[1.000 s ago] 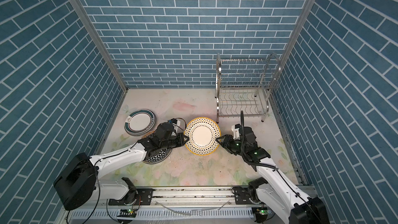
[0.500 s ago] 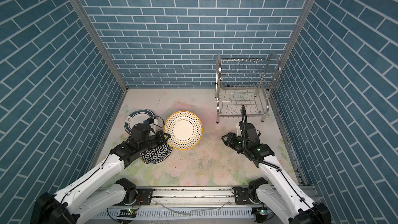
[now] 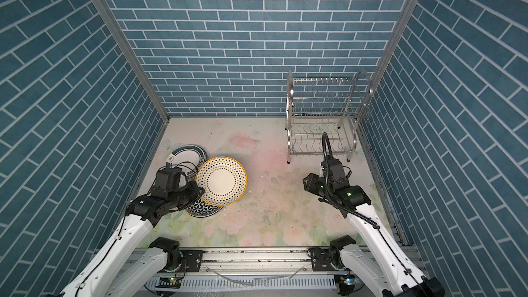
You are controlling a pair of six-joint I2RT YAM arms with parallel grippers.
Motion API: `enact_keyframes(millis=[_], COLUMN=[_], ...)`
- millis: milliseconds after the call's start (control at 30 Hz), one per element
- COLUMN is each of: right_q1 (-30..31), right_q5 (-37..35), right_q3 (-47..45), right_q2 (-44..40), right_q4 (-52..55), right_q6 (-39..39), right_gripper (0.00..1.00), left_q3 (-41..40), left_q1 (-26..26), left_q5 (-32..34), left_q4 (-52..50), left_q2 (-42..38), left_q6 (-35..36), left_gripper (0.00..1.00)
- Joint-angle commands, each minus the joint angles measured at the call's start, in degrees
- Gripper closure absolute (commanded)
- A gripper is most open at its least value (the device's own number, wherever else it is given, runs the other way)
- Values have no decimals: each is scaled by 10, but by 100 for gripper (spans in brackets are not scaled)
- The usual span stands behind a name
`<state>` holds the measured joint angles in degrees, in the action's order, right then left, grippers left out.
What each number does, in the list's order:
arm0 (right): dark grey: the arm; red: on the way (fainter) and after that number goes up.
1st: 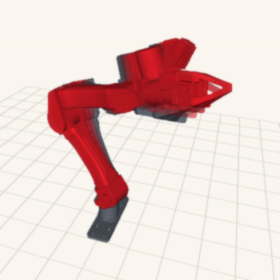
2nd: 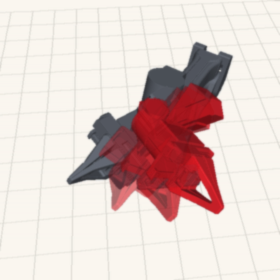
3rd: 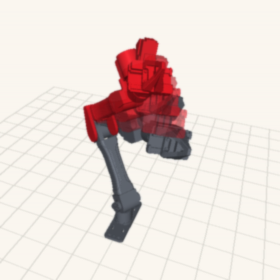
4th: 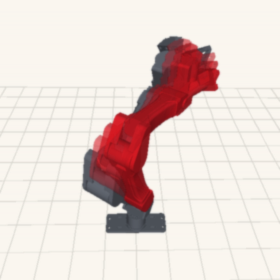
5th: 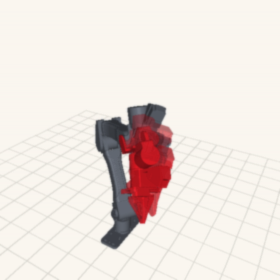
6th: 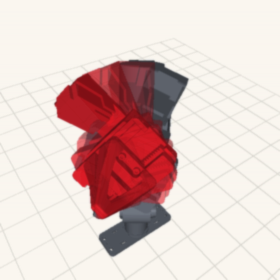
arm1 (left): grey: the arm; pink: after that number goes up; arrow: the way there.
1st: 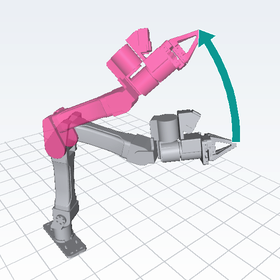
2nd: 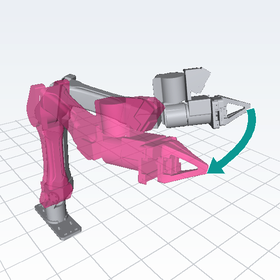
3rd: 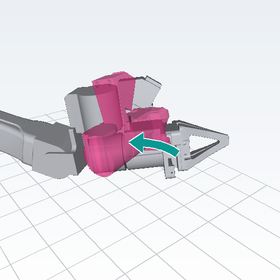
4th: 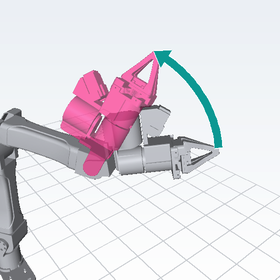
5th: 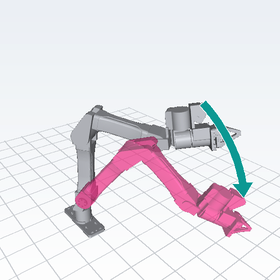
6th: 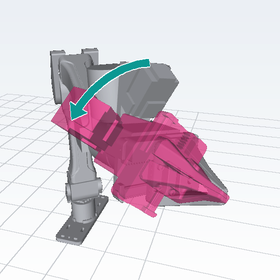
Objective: Unload the plates from the dish rack
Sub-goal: Place the plate among the plates.
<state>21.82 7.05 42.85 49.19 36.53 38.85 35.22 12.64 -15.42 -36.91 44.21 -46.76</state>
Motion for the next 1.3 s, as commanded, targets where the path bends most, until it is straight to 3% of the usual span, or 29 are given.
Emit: enact_keyframes(millis=[0, 467, 1267], right_q1=[-2, -2, -2], right_q5=[-38, -48, -35], right_q3=[28, 16, -5], right_q2=[-12, -20, -30], right_q4=[37, 53, 49], right_q6=[-31, -38, -41], right_gripper=[49, 49, 49], left_q3=[24, -15, -95], left_q1=[-25, -146, -171], left_q5=[-12, -56, -58], left_q4=[25, -19, -13], left_q2=[-26, -91, -134], left_q6=[-4, -2, -37], left_gripper=[100, 100, 100])
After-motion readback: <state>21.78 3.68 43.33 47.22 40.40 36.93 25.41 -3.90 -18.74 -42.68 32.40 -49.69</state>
